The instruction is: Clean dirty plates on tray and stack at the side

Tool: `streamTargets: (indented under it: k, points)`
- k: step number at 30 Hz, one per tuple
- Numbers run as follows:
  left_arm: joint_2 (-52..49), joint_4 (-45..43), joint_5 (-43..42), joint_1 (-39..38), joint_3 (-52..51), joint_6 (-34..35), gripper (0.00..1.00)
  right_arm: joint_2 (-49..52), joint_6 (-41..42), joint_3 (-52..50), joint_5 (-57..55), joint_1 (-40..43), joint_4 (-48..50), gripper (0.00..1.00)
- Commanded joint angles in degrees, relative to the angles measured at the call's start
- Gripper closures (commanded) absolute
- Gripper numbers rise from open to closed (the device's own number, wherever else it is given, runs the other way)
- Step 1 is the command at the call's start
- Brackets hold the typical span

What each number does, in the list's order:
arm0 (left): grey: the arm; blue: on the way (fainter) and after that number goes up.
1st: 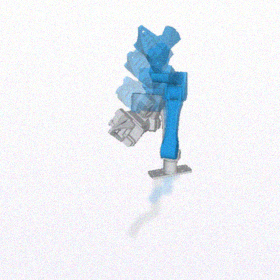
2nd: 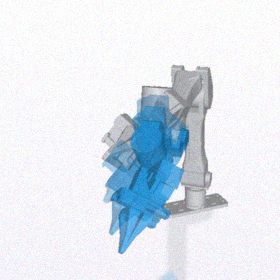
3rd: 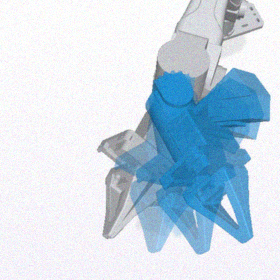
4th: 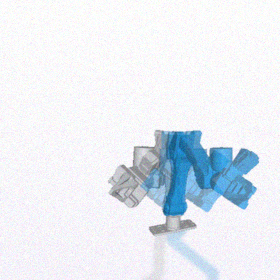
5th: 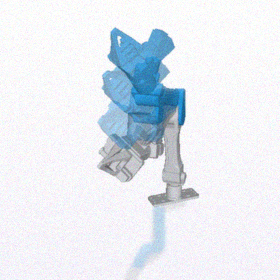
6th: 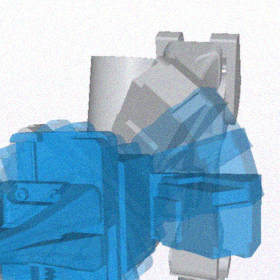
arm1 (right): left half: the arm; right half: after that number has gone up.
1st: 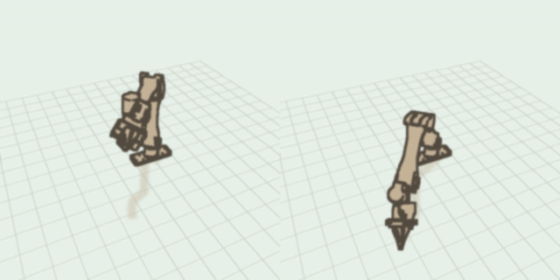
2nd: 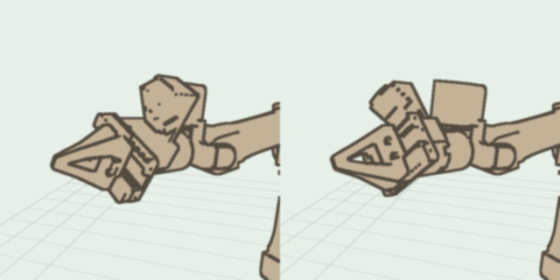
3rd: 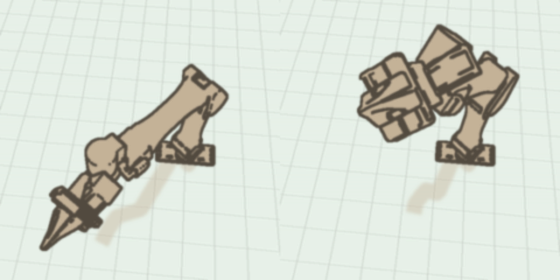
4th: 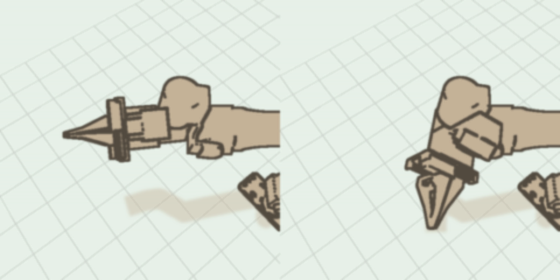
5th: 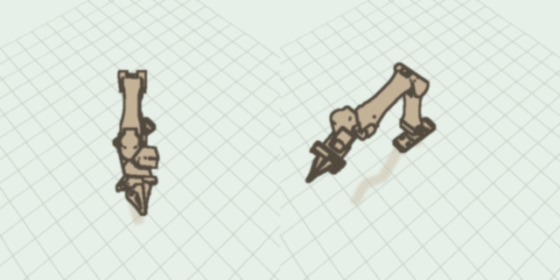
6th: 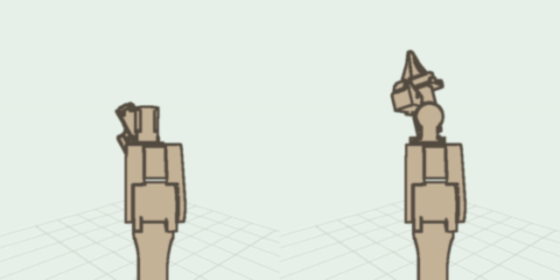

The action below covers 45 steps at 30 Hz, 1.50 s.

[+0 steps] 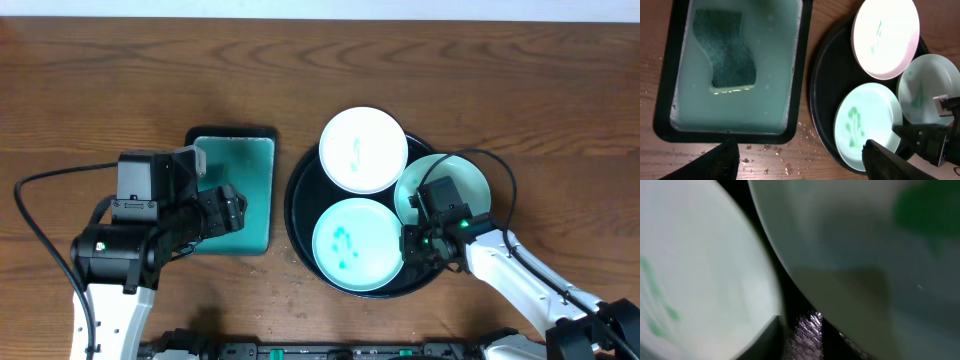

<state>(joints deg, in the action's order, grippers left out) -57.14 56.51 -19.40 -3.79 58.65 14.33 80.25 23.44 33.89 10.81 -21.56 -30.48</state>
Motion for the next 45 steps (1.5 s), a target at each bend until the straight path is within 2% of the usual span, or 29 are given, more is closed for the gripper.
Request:
streamTargets:
  k: [1,3,7,10,13,19,24,27,32,35,37,39,41,42,45]
  points:
    - [-0.24,0.07,2.67,0.13,1.57,-1.42,0.23,1.03,1.31,0.02,0.59,-0.28,2.21,0.94]
    - [-1.14,0.07,4.04,0.13,1.49,-1.40,0.24,1.03,2.27,0.02,0.59,-0.31,4.15,0.99]
    - [-4.94,0.00,4.24,0.13,1.44,-0.74,0.28,1.03,4.28,0.02,-1.25,-0.28,8.11,0.99]
    - [-8.85,0.00,8.41,0.13,1.38,0.44,0.30,1.03,6.08,0.02,-4.04,-0.31,8.66,0.99]
    - [-14.88,-0.22,13.33,0.13,1.20,2.84,0.32,1.05,6.14,0.02,-4.79,-0.31,8.55,0.99]
    - [-27.74,-4.74,13.94,0.15,1.20,3.37,0.36,1.05,6.12,0.02,-4.79,-1.03,7.80,0.99]
    - [-37.73,-10.38,15.06,1.07,1.20,4.76,0.51,1.05,6.12,0.02,-4.79,-1.49,7.76,0.99]
    - [-41.33,-13.60,17.42,2.89,1.20,8.41,0.53,1.05,6.12,0.02,-4.79,-1.49,7.78,0.99]
    - [-43.12,-18.32,15.72,4.09,1.20,7.21,0.55,1.05,6.12,0.02,-4.79,-1.49,7.78,0.99]
    - [-43.19,-17.79,14.14,3.67,1.20,5.84,0.70,1.05,6.12,0.02,-4.79,-1.49,7.78,0.99]
    - [-43.17,-17.07,10.99,3.34,1.20,3.58,0.76,1.05,6.12,0.02,-4.79,-1.49,7.76,0.99]
    - [-43.17,-16.09,9.55,3.17,1.20,2.82,0.76,1.05,6.12,0.02,-4.79,-1.49,7.74,0.99]
    - [-43.15,-15.89,10.23,3.19,1.20,2.62,0.59,1.05,6.12,0.02,-4.79,-1.49,7.72,0.99]
    - [-43.17,-15.93,11.34,3.19,1.20,2.60,0.56,1.05,6.12,0.02,-4.79,-1.49,7.72,0.99]
    - [-43.17,-16.41,16.24,3.17,1.20,2.64,0.53,1.05,6.12,0.02,-4.76,-1.49,7.72,0.99]
